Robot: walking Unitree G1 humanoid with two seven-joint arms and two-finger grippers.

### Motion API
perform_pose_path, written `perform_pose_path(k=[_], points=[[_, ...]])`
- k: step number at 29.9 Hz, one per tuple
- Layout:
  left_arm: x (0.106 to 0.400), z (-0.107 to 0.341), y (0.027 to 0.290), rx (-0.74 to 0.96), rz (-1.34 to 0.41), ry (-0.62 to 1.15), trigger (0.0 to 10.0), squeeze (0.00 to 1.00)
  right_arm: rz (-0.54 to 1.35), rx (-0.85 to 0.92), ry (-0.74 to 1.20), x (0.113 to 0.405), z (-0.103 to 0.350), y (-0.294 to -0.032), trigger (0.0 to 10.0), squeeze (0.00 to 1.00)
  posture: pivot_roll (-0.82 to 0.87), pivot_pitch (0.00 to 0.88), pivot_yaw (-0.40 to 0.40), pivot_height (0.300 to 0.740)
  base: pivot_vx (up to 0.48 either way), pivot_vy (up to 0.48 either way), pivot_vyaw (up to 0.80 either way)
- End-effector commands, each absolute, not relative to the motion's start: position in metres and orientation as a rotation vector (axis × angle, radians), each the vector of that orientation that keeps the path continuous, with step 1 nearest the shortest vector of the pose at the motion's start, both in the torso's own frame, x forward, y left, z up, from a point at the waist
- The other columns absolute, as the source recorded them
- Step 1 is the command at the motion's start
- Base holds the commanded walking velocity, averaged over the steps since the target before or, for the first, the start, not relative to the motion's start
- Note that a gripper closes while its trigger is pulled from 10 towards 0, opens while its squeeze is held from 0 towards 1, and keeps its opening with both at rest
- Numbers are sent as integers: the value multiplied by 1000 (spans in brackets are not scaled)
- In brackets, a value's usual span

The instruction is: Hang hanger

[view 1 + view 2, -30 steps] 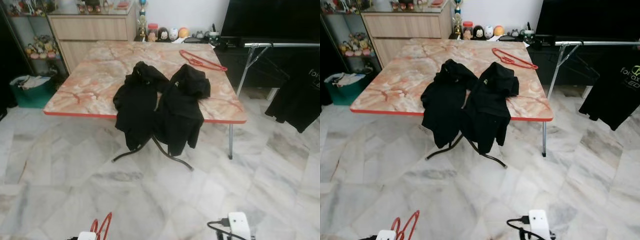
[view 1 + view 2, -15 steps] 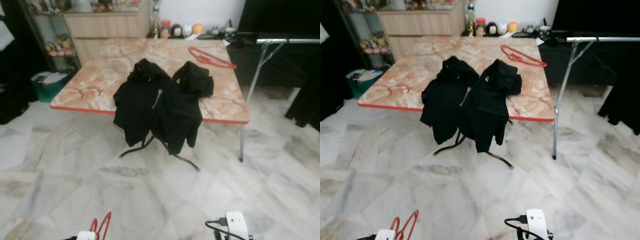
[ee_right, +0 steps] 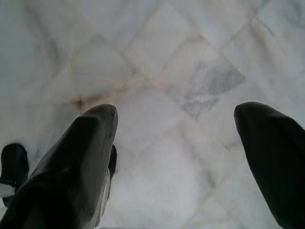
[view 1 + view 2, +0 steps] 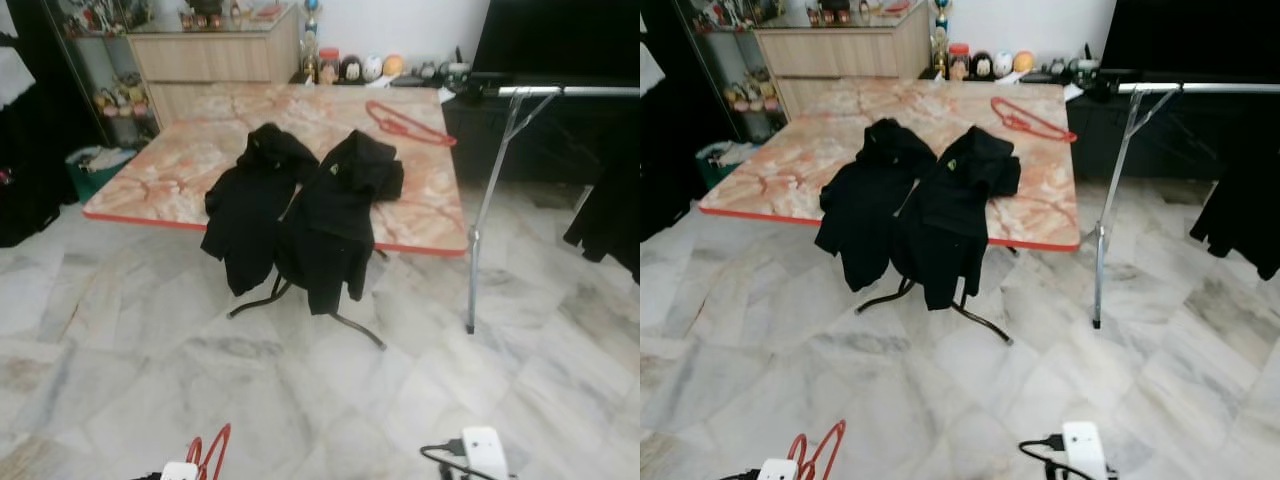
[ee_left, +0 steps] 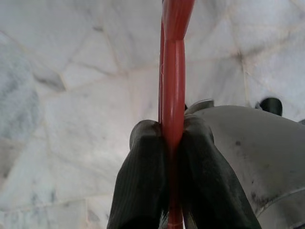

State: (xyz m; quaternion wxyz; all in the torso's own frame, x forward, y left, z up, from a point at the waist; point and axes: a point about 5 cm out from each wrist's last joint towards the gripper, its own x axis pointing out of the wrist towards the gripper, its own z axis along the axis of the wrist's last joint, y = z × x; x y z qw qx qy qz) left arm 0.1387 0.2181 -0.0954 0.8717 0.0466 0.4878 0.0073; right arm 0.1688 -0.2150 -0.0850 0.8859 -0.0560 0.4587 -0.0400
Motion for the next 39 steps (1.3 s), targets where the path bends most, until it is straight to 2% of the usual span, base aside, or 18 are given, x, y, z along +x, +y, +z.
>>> perform_pose_path(k=[1,27,39], points=[[135,-97,219,112,11,1037,10000,0,-68,-110,953,170,-85,-209,10000,0,1,0,-10,740,0,-247,0],[138,-96,215,108,2,1025,10000,0,-95,-107,953,169,-86,-211,10000,0,-1,0,-15,740,0,-296,0],[138,-97,214,104,4,1027,10000,0,-88,-102,952,170,-85,-211,10000,0,-1,0,-18,740,0,-332,-703]])
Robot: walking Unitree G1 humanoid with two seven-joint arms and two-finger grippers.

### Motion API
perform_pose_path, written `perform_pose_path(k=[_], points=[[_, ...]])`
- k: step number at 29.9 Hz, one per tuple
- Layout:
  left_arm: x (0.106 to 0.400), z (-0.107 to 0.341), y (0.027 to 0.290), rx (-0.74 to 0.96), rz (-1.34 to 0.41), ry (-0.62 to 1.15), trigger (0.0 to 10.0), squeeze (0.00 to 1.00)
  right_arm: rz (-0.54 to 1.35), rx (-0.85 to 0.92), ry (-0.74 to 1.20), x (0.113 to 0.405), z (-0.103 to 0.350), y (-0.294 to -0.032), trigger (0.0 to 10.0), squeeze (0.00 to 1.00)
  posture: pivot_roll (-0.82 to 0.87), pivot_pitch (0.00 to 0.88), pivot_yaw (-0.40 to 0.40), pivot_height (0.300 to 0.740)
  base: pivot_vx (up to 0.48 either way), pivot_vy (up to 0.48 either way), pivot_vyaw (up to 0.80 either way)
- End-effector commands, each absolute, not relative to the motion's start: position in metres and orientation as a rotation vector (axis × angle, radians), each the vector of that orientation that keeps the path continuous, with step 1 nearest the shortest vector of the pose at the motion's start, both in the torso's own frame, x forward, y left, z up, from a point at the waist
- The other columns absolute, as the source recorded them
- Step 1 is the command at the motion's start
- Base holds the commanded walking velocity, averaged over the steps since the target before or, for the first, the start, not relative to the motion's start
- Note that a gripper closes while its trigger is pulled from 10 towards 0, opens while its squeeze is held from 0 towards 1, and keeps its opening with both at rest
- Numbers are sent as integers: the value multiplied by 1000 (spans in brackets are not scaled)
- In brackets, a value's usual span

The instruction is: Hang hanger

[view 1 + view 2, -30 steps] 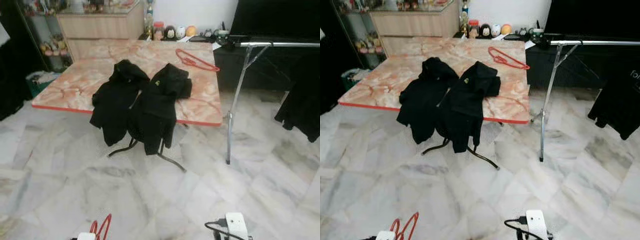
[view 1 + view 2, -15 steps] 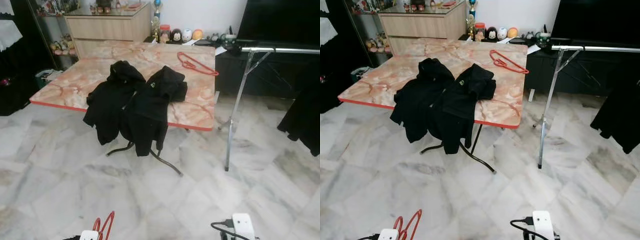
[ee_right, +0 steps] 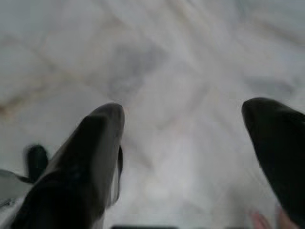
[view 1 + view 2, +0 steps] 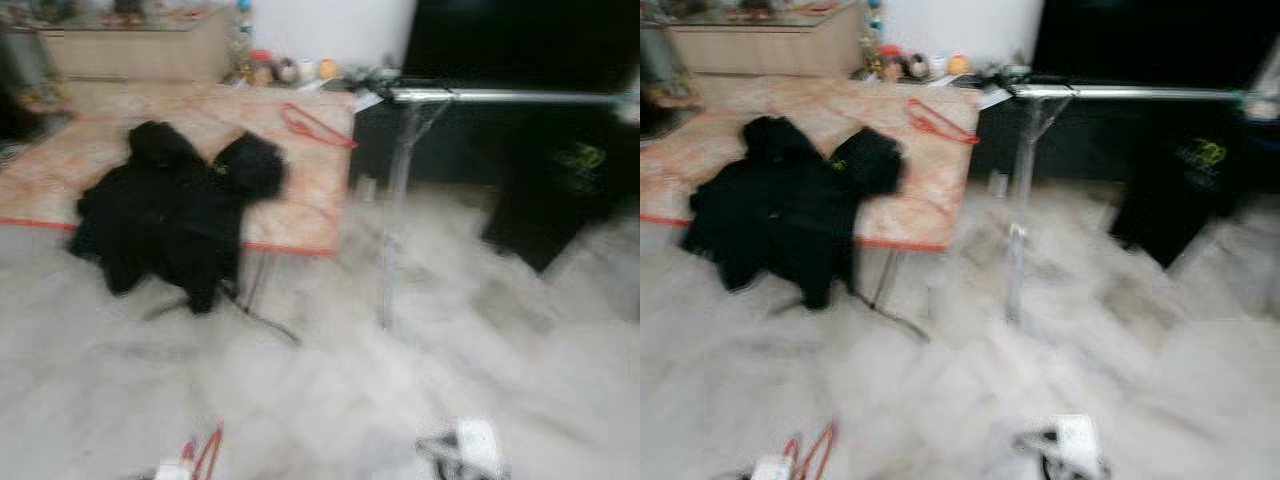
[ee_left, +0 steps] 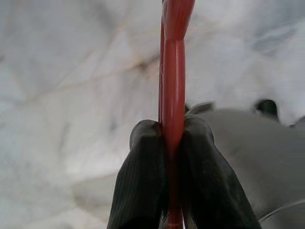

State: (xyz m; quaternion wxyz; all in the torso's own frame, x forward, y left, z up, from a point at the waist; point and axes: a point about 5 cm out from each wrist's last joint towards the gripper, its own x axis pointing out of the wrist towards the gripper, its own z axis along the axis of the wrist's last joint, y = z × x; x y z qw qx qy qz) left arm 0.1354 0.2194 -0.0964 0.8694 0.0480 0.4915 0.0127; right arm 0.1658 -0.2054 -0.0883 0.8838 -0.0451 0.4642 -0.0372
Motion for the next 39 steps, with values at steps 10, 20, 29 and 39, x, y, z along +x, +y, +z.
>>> perform_pose_path(k=[10,20,29,39], points=[[137,-97,214,103,5,1033,10000,0,-90,-94,938,171,-85,-211,10000,0,-1,0,-19,740,0,-334,-353],[138,-96,215,110,2,1030,10000,0,-90,-90,923,172,-84,-211,10000,0,-1,0,-18,740,0,-336,0],[150,-91,215,114,-7,978,10000,0,-83,-90,912,172,-84,-211,10000,0,10,0,-24,740,0,-258,0],[156,-89,215,113,-6,960,10000,0,-80,-90,905,173,-83,-211,10000,0,11,0,-23,740,0,0,0]])
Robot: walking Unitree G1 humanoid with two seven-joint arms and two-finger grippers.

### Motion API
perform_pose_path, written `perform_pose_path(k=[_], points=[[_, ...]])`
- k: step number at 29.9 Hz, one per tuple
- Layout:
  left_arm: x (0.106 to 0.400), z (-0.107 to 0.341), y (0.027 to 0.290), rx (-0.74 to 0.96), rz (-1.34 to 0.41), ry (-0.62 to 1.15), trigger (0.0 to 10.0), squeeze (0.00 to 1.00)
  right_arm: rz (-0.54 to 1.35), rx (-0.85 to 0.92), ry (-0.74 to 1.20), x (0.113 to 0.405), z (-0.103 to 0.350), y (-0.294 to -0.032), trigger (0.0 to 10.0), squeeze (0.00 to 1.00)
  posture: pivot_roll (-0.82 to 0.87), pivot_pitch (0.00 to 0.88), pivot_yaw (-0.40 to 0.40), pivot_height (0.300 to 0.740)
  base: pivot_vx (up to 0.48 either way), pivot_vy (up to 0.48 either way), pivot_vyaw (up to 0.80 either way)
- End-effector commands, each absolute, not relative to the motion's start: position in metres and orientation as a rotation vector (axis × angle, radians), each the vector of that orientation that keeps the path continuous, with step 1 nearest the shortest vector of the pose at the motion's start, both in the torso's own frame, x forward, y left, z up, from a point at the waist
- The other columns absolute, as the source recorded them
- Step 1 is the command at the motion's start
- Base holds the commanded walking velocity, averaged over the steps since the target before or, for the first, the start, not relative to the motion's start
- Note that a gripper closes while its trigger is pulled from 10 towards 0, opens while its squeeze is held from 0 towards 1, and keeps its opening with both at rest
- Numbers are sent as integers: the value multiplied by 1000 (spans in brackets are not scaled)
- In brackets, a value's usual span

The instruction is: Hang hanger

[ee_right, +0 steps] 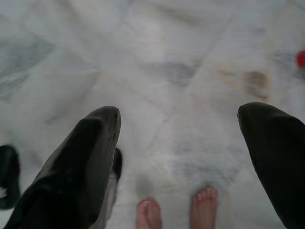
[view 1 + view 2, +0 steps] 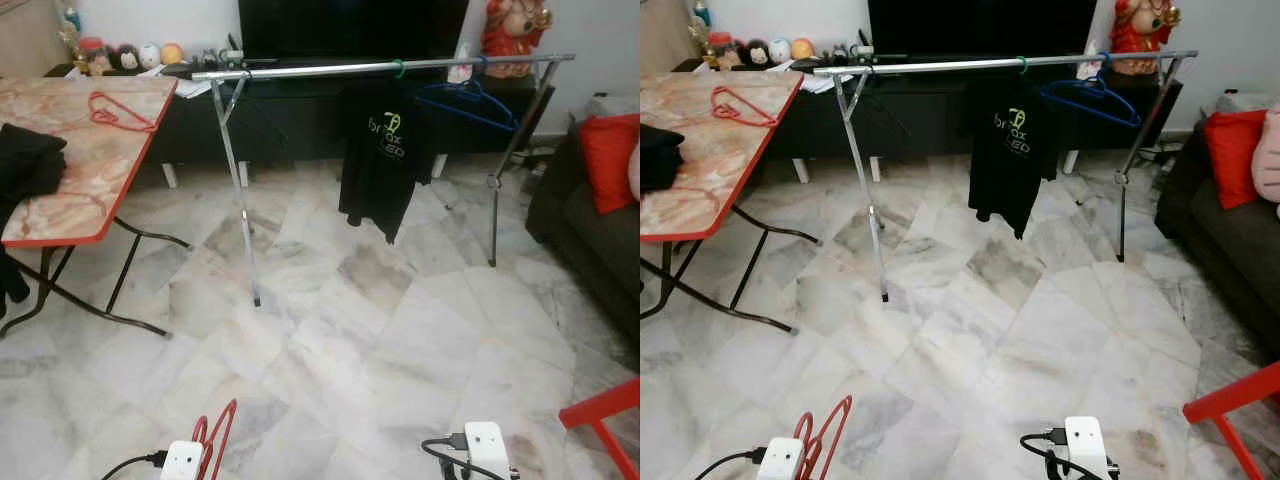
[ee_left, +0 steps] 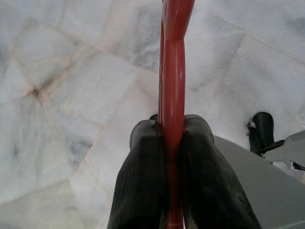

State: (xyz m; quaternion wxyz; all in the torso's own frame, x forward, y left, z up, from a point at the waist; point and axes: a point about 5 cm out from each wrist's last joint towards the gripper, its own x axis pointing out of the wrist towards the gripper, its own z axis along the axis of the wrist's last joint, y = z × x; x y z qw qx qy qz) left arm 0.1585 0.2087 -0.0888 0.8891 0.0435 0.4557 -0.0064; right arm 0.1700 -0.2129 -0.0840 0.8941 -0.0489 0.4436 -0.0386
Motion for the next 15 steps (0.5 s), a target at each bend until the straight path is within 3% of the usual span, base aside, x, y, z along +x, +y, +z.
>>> perform_pose_path(k=[1,8,15], points=[[156,-89,214,109,-6,959,10000,0,-81,-87,901,173,-83,-211,10000,0,10,0,-22,740,0,0,0],[156,-89,214,105,-8,954,10000,0,-87,-80,902,173,-83,-210,10000,0,13,0,-20,740,0,0,0],[157,-88,214,106,-9,952,10000,0,-82,-77,905,173,-83,-209,10000,0,5,0,-15,740,0,0,-784]])
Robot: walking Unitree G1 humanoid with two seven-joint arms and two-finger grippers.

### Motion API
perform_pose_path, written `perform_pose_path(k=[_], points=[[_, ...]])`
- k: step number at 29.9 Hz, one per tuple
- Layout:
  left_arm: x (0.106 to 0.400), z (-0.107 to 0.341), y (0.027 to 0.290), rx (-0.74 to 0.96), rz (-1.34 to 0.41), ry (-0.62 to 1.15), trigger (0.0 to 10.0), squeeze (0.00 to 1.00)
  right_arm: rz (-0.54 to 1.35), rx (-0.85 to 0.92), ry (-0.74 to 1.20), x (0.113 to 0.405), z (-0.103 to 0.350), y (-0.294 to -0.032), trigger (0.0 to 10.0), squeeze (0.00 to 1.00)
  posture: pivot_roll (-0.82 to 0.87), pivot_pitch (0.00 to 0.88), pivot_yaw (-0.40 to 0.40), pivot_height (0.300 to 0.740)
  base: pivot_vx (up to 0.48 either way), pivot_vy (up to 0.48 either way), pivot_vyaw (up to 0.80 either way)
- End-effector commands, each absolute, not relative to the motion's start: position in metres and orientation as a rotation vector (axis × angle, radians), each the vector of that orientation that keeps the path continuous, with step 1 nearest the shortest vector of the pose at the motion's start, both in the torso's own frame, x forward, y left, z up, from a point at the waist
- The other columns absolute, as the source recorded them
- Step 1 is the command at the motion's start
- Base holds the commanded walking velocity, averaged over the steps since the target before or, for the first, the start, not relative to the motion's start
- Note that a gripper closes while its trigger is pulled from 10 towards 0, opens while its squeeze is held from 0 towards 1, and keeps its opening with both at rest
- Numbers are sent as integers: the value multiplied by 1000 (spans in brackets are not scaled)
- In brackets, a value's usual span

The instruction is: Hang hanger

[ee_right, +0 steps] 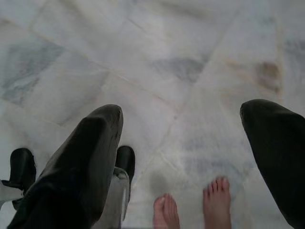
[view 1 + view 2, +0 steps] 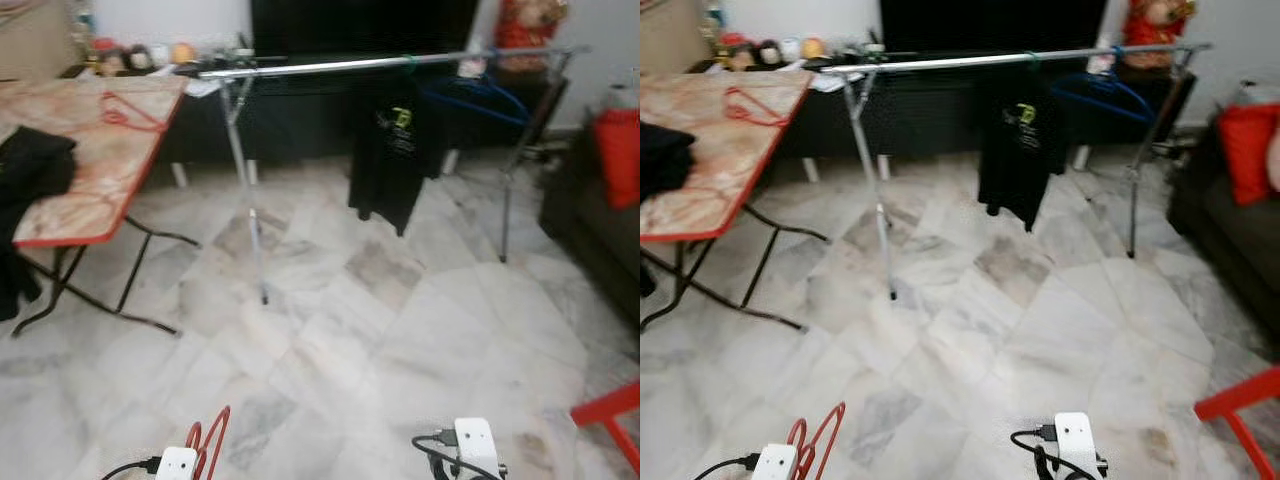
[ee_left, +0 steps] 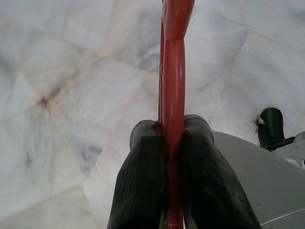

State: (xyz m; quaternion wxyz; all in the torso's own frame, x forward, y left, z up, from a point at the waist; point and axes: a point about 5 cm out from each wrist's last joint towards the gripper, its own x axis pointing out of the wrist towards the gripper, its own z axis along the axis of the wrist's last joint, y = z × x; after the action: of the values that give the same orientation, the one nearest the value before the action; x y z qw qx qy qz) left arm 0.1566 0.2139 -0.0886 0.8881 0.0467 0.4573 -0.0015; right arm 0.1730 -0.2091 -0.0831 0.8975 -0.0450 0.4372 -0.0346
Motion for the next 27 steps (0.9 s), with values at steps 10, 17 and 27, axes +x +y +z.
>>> perform_pose_path(k=[10,17,27], points=[[159,-88,213,90,2,943,10000,0,-75,-82,907,173,-83,-210,10000,0,5,0,-15,740,0,152,-781],[159,-88,212,90,-1,941,10000,0,-77,-82,906,173,-83,-210,10000,0,5,0,-17,740,0,0,-778],[158,-89,212,86,3,946,10000,0,-71,-82,908,173,-83,-209,10000,0,6,0,-16,740,0,82,-772]])
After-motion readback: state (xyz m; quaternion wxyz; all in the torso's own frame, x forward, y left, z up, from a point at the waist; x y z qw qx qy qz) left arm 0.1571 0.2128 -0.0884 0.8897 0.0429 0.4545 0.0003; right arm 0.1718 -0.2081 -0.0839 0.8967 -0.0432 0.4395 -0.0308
